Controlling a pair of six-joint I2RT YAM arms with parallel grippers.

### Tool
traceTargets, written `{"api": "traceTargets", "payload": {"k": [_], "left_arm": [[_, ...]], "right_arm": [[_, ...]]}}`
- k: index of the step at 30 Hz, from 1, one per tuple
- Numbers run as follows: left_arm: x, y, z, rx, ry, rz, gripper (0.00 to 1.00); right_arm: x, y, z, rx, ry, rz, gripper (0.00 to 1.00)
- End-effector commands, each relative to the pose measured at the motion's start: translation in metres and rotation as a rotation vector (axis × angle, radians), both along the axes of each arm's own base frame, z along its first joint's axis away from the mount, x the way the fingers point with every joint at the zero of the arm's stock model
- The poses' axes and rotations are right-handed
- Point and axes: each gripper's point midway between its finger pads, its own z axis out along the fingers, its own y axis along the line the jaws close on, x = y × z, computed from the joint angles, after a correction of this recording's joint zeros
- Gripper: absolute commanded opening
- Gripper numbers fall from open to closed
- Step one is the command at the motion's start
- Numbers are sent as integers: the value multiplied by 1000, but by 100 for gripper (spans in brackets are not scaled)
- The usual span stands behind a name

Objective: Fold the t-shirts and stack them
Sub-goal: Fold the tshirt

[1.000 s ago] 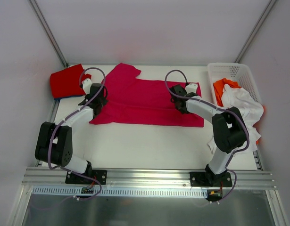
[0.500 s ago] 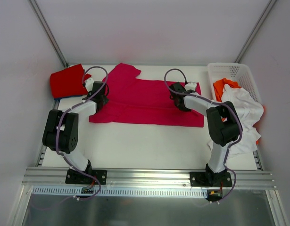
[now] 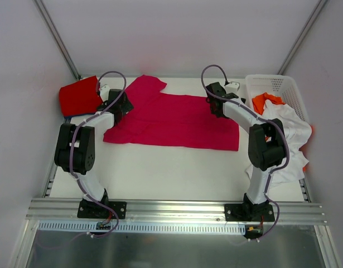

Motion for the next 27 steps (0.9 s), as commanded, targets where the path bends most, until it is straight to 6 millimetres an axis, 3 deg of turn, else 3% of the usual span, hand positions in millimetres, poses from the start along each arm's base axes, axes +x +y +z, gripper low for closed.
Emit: {"api": "traceTargets", "payload": {"k": [1, 5, 8, 10, 11, 12, 14, 15, 16, 17, 18, 19, 20, 21, 22, 24, 25, 26, 27], "left_arm": [[16, -5, 67, -15, -143, -47, 99], [23, -19, 111, 0, -210, -175, 99], [43, -45, 153, 1, -285, -347, 99], [55, -58, 150, 20, -268, -458, 99], [65, -60, 167, 34, -297, -477, 99], [72, -61, 150, 37, -253, -492, 99], [92, -59, 163, 41, -281, -485, 99], [104, -65, 140, 20, -246, -519, 99], [120, -68, 160, 30, -291, -532, 99], [129, -68, 157, 44, -282, -536, 99], [137, -66, 120, 51, -193, -532, 99], [145, -60, 114, 80, -173, -524, 99], [157, -47, 126, 102, -191, -482, 99], [163, -40, 102, 94, -150, -464, 99], [170, -39, 106, 71, -164, -461, 99], [180, -26, 84, 40, -140, -430, 99], [186, -29, 88, 24, -160, -449, 99], [190, -34, 69, 0, -138, -484, 99], [194, -35, 64, 0, -135, -495, 99]], "right_arm": [[-7, -8, 61, -20, -71, 25, 99], [-2, 16, 91, 89, -79, 159, 99], [-2, 32, 116, 166, -95, 255, 99], [-11, 35, 122, 184, -80, 287, 100], [-17, 36, 121, 197, -65, 300, 99], [-27, 33, 108, 194, -21, 301, 100], [-45, 33, 103, 235, -12, 311, 100], [-61, 30, 78, 239, 38, 309, 99], [-74, 32, 81, 280, 16, 321, 99], [-83, 31, 75, 295, 21, 326, 100], [-91, 30, 70, 313, 17, 333, 99], [-113, 28, 44, 328, 77, 339, 99], [-123, 27, 51, 352, 35, 351, 99], [-127, 27, 49, 369, 15, 362, 100], [-141, 25, 34, 381, 41, 363, 100], [-147, 26, 42, 412, -17, 383, 99], [-150, 28, 42, 426, -29, 388, 99], [-151, 30, 38, 440, -39, 399, 100], [-152, 31, 42, 454, -58, 406, 99]]}}
